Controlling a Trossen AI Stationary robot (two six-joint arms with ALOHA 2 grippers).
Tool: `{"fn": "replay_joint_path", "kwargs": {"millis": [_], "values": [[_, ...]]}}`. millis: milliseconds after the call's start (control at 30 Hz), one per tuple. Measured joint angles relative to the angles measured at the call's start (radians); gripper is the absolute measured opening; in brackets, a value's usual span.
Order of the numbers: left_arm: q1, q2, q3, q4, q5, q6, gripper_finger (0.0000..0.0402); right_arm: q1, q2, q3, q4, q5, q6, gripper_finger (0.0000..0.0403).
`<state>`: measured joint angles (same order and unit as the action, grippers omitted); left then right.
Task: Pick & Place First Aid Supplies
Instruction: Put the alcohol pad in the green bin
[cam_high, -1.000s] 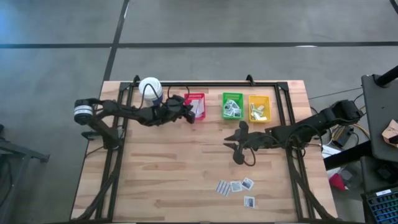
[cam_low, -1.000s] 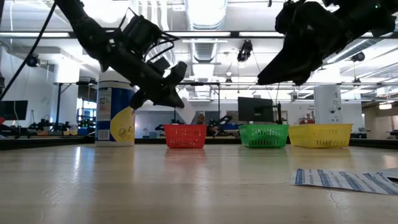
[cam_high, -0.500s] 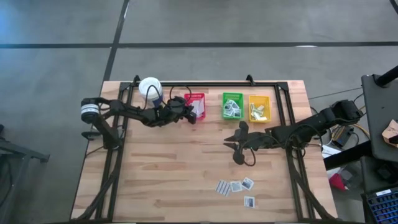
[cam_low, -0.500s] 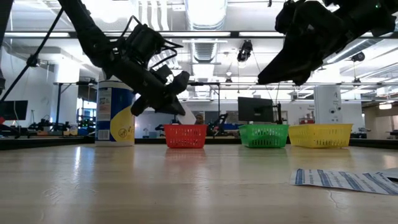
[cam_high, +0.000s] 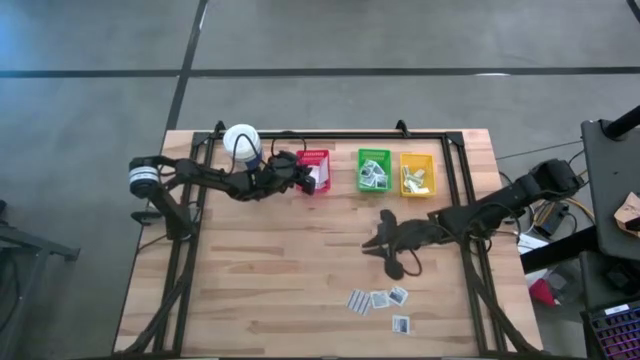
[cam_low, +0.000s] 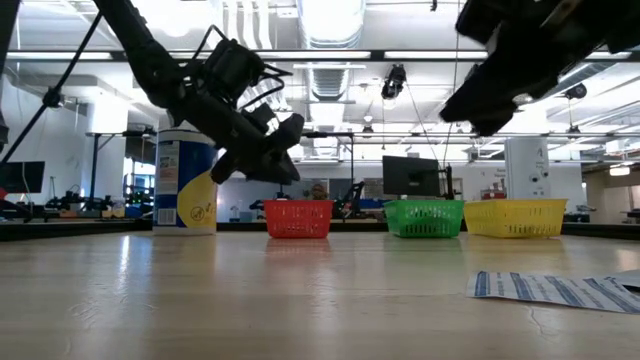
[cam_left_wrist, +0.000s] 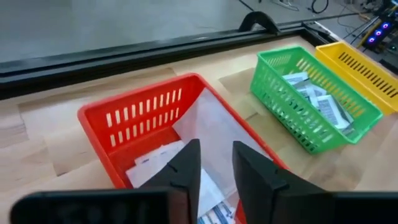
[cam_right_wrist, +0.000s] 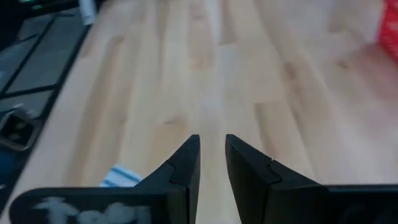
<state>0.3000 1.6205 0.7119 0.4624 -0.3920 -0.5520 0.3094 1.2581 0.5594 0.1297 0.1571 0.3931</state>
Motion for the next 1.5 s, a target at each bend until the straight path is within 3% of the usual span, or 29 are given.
{"fn": "replay_joint_path", "kwargs": {"millis": [167, 400, 567, 800, 933, 1033, 1200, 1500], "values": [[0.000, -0.025, 0.020, 0.001, 0.038, 0.075, 0.0095, 0.097, -0.002, 0.010, -0.028, -0.010, 0.025, 0.0066], [-0.045, -0.041, 0.076, 0.000, 0.320, 0.162, 0.0094, 0.241, -0.003, 0.037, -0.142, -0.012, 0.158, 0.0054], [-0.143, -0.041, 0.098, 0.000, 0.403, 0.222, 0.0094, 0.333, 0.001, 0.036, -0.150, -0.011, 0.248, 0.0052], [-0.340, -0.039, 0.103, -0.002, 0.403, 0.247, 0.0094, 0.401, 0.015, 0.025, -0.183, -0.008, 0.385, 0.0052], [-0.457, -0.017, 0.103, -0.002, 0.351, 0.244, 0.0094, 0.402, 0.087, 0.018, -0.205, -0.010, 0.481, 0.0048], [-0.518, 0.002, 0.103, -0.003, 0.318, 0.244, 0.0094, 0.402, 0.158, 0.018, -0.203, -0.068, 0.519, 0.0044], [-0.560, 0.032, 0.102, -0.004, 0.308, 0.236, 0.0094, 0.405, 0.257, 0.040, -0.202, -0.135, 0.534, 0.0043], [-0.548, 0.055, 0.101, -0.009, 0.299, 0.230, 0.0094, 0.385, 0.302, 0.045, -0.202, -0.135, 0.478, 0.0031]]}}
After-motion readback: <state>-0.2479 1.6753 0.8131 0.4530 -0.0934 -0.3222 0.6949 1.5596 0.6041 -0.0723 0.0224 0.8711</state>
